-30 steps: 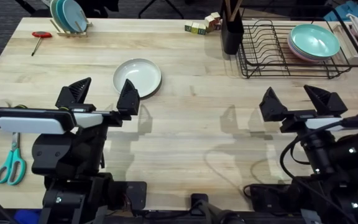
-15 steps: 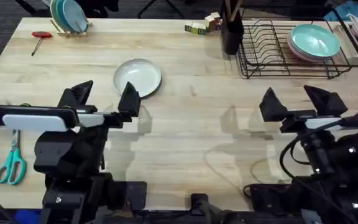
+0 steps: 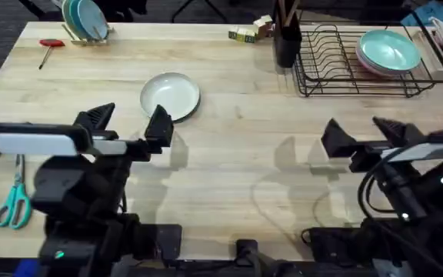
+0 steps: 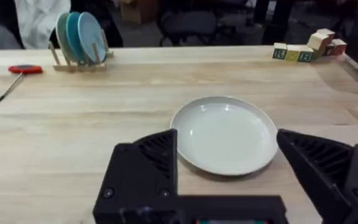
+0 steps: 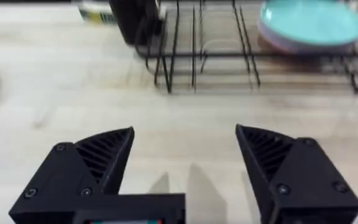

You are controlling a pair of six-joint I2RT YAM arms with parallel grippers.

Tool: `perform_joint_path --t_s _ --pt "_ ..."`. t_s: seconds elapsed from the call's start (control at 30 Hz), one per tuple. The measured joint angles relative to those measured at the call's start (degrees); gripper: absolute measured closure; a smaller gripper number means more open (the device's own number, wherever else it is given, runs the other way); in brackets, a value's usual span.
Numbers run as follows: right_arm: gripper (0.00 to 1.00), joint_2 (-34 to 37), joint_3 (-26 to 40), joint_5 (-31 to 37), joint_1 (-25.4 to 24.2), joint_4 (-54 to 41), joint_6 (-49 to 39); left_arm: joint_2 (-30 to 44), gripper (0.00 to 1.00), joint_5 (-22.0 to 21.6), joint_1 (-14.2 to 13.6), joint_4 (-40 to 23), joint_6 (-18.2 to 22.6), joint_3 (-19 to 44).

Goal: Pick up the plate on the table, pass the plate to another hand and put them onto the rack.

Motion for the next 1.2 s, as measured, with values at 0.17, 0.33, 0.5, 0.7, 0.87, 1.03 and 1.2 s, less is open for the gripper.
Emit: perform_joint_path --t_s 0.17,0.33,0.5,0.7,0.87,1.03,1.2 --pt "0.007 6.6 8.9 0.0 0.0 -10.0 0.2 6.5 0.010 0.0 0.0 -8.6 -1.4 9.4" --pt "0.007 16.3 19.0 0.0 0.0 -11.3 0.2 17.9 0.009 0.0 0.0 -12.3 -1.9 19.6" --pt "0.007 28.4 27.8 0.0 0.0 -11.7 0.2 31.6 0.010 0.0 0.0 -12.8 -2.1 29.3" --pt "0.007 43.4 40.0 0.0 0.0 -17.3 0.2 46.6 0.010 0.0 0.0 -16.1 -2.1 41.6" --pt "0.007 54.4 52.2 0.0 0.0 -24.1 0.0 56.8 0.009 0.1 0.0 -22.4 -1.1 52.7" --pt "0.007 62.8 62.0 0.0 0.0 -29.9 -1.9 65.3 0.008 0.3 0.0 -30.8 1.7 62.3" --pt "0.007 67.4 66.2 0.0 0.0 -32.0 -4.1 71.1 0.009 0.4 0.0 -36.3 5.4 68.6"
